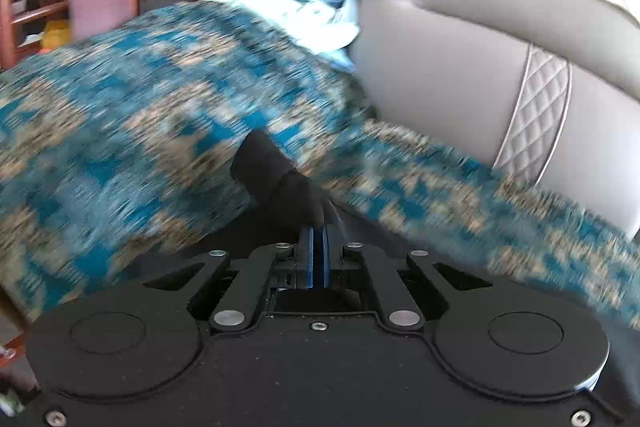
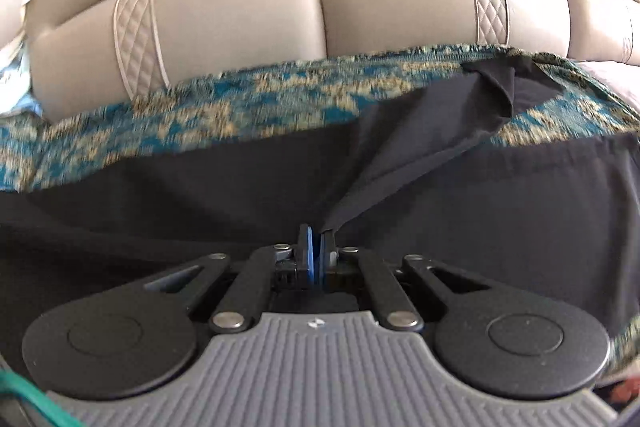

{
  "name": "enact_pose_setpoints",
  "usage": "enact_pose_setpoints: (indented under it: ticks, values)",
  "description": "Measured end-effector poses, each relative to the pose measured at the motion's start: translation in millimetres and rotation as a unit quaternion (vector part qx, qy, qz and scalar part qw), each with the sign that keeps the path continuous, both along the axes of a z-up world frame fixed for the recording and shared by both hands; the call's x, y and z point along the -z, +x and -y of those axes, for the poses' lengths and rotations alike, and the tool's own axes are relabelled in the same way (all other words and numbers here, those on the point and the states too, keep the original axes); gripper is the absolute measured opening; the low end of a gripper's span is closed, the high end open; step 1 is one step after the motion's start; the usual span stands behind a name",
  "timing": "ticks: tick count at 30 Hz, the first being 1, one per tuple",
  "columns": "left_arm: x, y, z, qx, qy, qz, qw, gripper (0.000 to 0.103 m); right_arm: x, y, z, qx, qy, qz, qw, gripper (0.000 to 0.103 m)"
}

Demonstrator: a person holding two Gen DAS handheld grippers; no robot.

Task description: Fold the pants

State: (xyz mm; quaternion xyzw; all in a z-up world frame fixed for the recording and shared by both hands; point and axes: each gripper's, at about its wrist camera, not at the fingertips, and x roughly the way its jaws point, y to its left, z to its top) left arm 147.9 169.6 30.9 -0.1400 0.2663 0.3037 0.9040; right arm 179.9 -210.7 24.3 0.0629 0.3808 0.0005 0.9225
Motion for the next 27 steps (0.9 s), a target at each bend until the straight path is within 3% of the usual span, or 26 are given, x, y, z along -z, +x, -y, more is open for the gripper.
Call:
enact_pose_setpoints:
  ticks: [4,9,16,21,24,26,27]
  values:
    - [23.0,-40.2,-3.1,-0.010,-0.019,-0.020,0.9996,0.005,5.8,-23.2,-1.4,-0.005,-0.009,-0.017,1.000,0.005]
    - [45.6,-62.4,0.5,-0.007,-0.003,-0.046,0.9989,0.005,10.7,-42.0,-5.0,-0.017,-0.024,-0.037,0.999,0.006]
    - [55.7,-80.3,-10.0,0.005,-0.027,-0.056,0.9981,0.007,20.2,-59.4,-17.2,-0.028,-0.057,-0.046,0.997,0.006]
    - [51.2,-97.7,-32.1,-0.012,-0.056,-0.039,0.9976,0.013,24.6,-67.2,-29.6,-0.042,-0.098,-0.040,0.994,0.007]
    - [46.3,-108.2,-47.2,-0.020,-0.066,-0.018,0.9974,0.024,25.7,-69.9,-34.3,-0.048,-0.115,-0.037,0.992,0.007]
    - [44.6,-107.5,-56.8,-0.024,-0.071,-0.014,0.9971,0.043,26.9,-71.6,-35.7,-0.049,-0.121,-0.035,0.991,0.007]
    - [44.2,-105.3,-61.3,-0.027,-0.072,-0.011,0.9970,0.045,27.2,-72.1,-35.6,-0.049,-0.122,-0.034,0.991,0.007]
